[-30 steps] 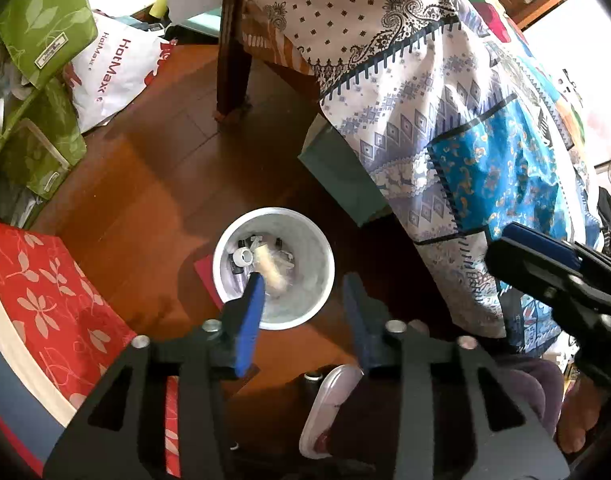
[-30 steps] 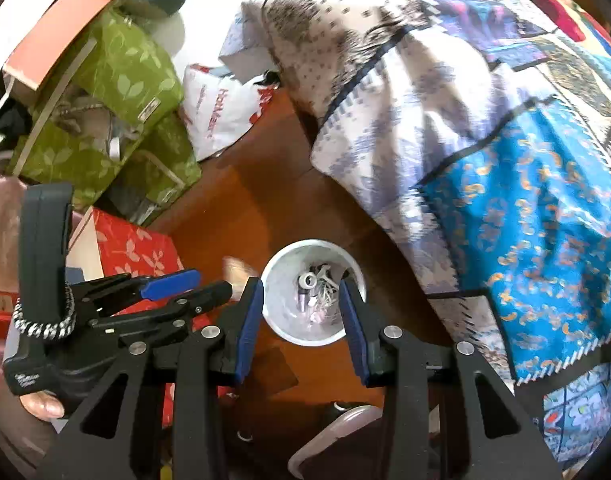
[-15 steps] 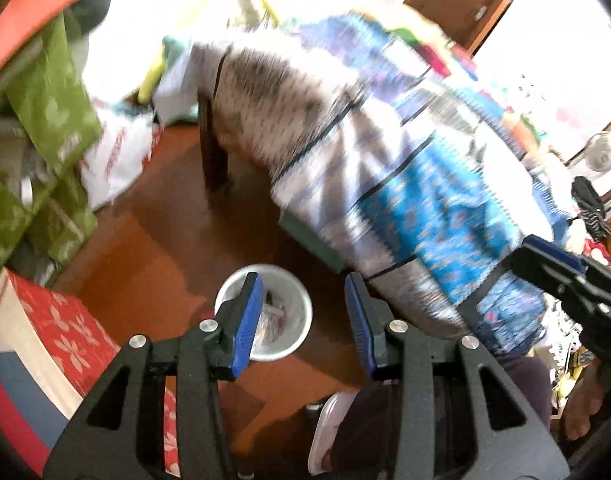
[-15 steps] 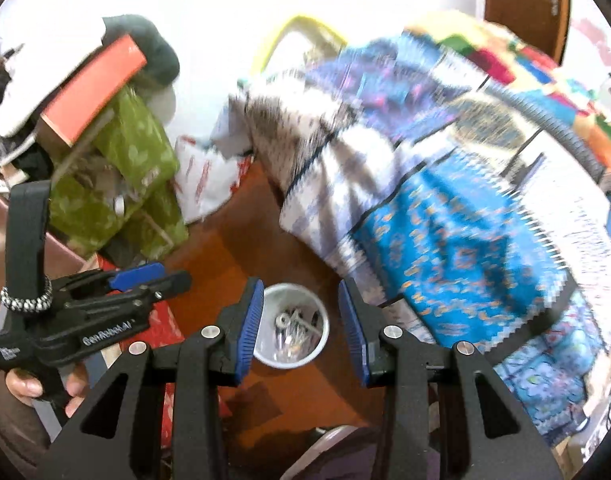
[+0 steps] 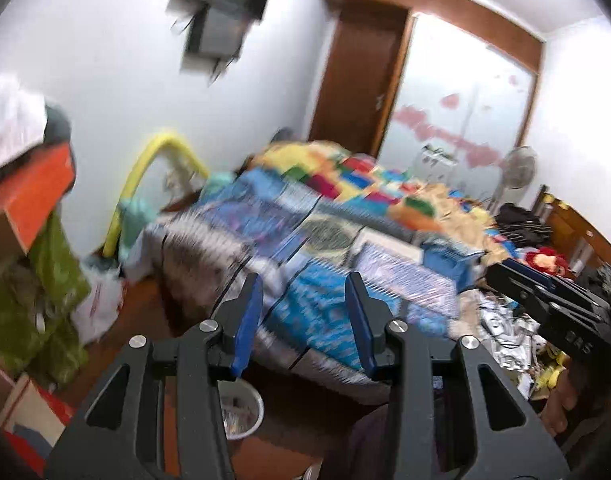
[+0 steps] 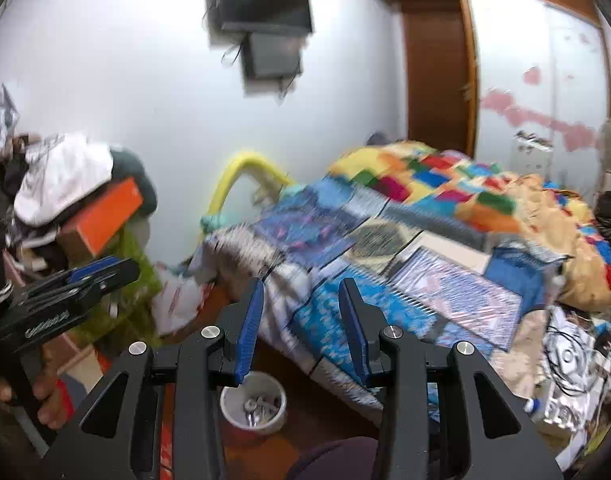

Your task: Collect trash

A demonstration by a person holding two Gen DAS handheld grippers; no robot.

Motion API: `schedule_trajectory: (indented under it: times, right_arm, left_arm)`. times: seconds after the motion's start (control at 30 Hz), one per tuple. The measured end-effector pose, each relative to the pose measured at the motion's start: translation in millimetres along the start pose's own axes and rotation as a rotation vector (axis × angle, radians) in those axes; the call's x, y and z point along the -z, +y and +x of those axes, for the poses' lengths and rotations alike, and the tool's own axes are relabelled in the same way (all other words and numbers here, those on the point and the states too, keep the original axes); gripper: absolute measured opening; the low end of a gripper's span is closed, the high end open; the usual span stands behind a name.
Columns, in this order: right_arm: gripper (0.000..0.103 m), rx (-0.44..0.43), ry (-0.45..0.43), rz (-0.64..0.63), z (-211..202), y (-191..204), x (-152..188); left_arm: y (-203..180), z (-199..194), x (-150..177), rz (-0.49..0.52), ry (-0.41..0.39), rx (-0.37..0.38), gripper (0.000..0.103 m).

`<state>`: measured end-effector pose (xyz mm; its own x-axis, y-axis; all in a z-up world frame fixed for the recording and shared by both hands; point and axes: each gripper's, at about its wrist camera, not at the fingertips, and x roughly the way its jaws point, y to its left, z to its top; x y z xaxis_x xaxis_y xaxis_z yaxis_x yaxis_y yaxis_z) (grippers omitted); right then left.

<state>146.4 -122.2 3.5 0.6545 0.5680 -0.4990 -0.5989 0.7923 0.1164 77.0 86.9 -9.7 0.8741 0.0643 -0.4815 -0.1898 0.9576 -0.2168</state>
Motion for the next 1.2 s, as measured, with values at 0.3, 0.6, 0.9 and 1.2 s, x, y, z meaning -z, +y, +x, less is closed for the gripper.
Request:
schedule_trajectory:
  times: [0.3,0.6,0.9,1.2]
  right_arm:
    - [0.047,0.137,-0.149,0.075,-76,-2,17]
    - [0.098,0.292,-0.228,0.044,-122,19,49]
    - [0.103,0.35,-0.249,0.078,-134,23,60]
    - [0.103,0.345,-0.23,0.094,-139,23,67]
  left_arm:
    - [-48,-75,16,0.115,-0.115,0.074,0.045]
    - [-65,-108,50,0.204,-0.14,0.081,0.088]
    - [-66,-116,66,0.217,-0.138,0.087,0.098]
    - [-64,-114,70,0.205,-0.126,0.093,0.098]
